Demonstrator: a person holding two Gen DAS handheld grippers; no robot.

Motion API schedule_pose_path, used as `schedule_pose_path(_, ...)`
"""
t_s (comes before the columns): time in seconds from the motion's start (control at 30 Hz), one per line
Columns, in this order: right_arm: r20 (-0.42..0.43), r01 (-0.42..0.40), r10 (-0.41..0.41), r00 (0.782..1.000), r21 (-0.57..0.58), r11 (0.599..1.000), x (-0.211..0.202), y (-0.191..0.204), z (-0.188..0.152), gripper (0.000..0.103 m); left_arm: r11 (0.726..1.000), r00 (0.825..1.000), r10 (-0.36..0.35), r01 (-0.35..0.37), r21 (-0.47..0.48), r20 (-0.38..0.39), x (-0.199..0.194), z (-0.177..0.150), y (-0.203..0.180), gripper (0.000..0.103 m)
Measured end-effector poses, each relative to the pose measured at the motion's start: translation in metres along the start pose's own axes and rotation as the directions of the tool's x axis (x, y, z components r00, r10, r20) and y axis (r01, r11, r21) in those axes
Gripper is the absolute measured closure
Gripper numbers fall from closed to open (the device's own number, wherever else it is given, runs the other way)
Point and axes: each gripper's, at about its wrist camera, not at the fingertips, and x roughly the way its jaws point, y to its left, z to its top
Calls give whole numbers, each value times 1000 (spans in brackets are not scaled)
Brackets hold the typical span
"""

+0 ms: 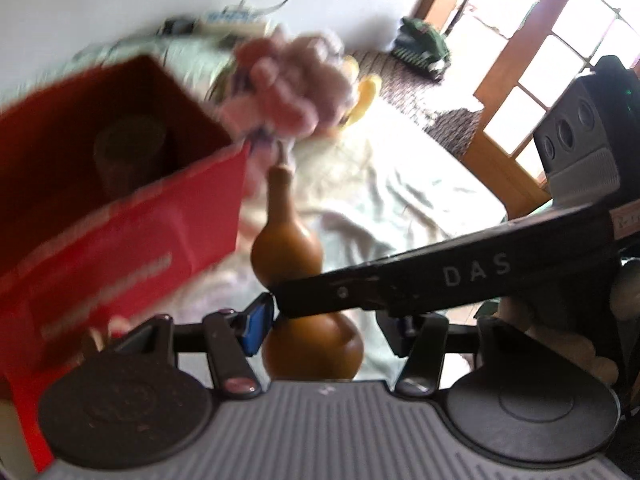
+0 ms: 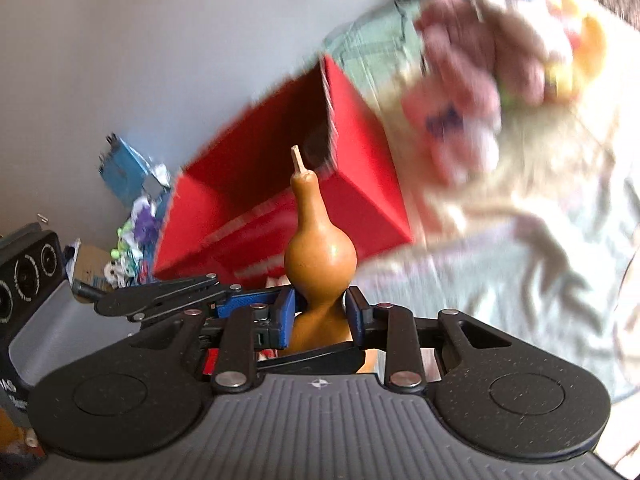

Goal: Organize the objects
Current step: 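Close the right gripper around the gourd's waist and lift it, then carry the gourd in the right gripper into the red box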

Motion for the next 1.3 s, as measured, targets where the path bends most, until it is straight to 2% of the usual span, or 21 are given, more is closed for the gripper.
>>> schedule_pose_path(0.1, 67, -12, 16, 998, -51, 999, -8, 14, 17, 73, 999, 998, -12, 10, 35, 57, -17, 17, -5, 45)
schedule_pose_path(0.27, 113, -42, 58, 992, -142, 989, 6, 41, 57, 73, 997, 985, 24, -38, 73, 173, -49, 43, -1, 45)
schedule_pose_path(0.4, 88, -43, 62, 994, -208, 977, 35, 57, 84, 73, 995, 968, 71, -85, 48, 240, -66, 57, 18, 44)
schedule_pose_path(0.5, 28, -31, 39, 999, -253, 967, 67, 65, 99, 73, 994, 962, 107, -108, -10, 252, -68, 68, 43, 44)
schedule_pose_path(0.6, -55, -17, 2, 999, -274, 962, 98, 67, 108, 74, 989, 962, 142, -131, -62, 232, -61, 73, 69, 43)
schedule_pose_path(0.7, -149, -1, -43, 988, -284, 959, 129, 67, 111, 74, 976, 962, 202, -182, -121, 186, -44, 75, 93, 43)
schedule_pose_path(0.83, -255, 16, -96, 962, -301, 954, 159, 66, 108, 75, 960, 969, 224, -201, -192, 101, -17, 71, 123, 43)
schedule_pose_path(0.97, -345, 25, -130, 929, -291, 956, 181, 60, 105, 76, 947, 976, 216, -204, -250, 21, 4, 62, 145, 43)
schedule_pose_path(1.03, -374, 33, -144, 916, -286, 958, 190, 57, 101, 77, 940, 978, 208, -202, -275, -7, 11, 57, 152, 43)
schedule_pose_path(1.07, -384, 38, -152, 911, -288, 957, 193, 55, 99, 82, 936, 979, 205, -202, -288, -21, 15, 55, 155, 43)
schedule_pose_path(1.1, -392, 40, -156, 906, -289, 956, 195, 54, 96, 92, 933, 978, 207, -206, -294, -30, 18, 53, 157, 44)
schedule_pose_path(1.3, -352, 61, -163, 922, -283, 957, 194, 53, 94, 92, 923, 972, 227, -233, -307, -55, 23, 47, 160, 45)
